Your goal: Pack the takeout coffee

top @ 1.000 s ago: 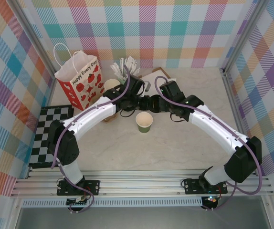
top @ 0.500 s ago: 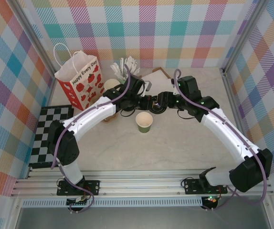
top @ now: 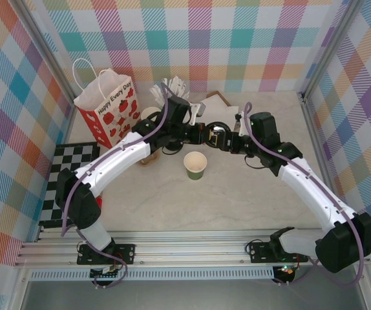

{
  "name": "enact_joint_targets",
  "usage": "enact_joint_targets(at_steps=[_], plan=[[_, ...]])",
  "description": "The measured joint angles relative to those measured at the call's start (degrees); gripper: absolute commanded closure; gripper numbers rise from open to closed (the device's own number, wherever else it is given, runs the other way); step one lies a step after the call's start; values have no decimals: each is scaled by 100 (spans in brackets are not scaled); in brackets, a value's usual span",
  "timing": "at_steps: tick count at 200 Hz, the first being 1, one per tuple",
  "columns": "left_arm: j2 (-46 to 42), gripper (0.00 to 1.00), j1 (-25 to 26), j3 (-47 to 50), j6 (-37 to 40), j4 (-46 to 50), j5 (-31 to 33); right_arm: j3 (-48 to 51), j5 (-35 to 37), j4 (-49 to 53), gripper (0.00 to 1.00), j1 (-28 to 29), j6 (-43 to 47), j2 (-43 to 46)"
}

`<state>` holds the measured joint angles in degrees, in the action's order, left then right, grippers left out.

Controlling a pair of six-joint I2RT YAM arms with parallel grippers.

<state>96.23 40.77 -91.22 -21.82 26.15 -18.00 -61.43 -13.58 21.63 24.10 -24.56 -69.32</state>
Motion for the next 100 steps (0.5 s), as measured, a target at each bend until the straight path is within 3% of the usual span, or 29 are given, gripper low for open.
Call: enact_joint_targets(at_steps=[39,100], plan=[[-11,100,-2,72,-22,-85,-42,94,-52,-356,63,0,-157,118],[-63,100,-20,122,-37,-94,-39,140,63,-487,89,-11,-173,151]])
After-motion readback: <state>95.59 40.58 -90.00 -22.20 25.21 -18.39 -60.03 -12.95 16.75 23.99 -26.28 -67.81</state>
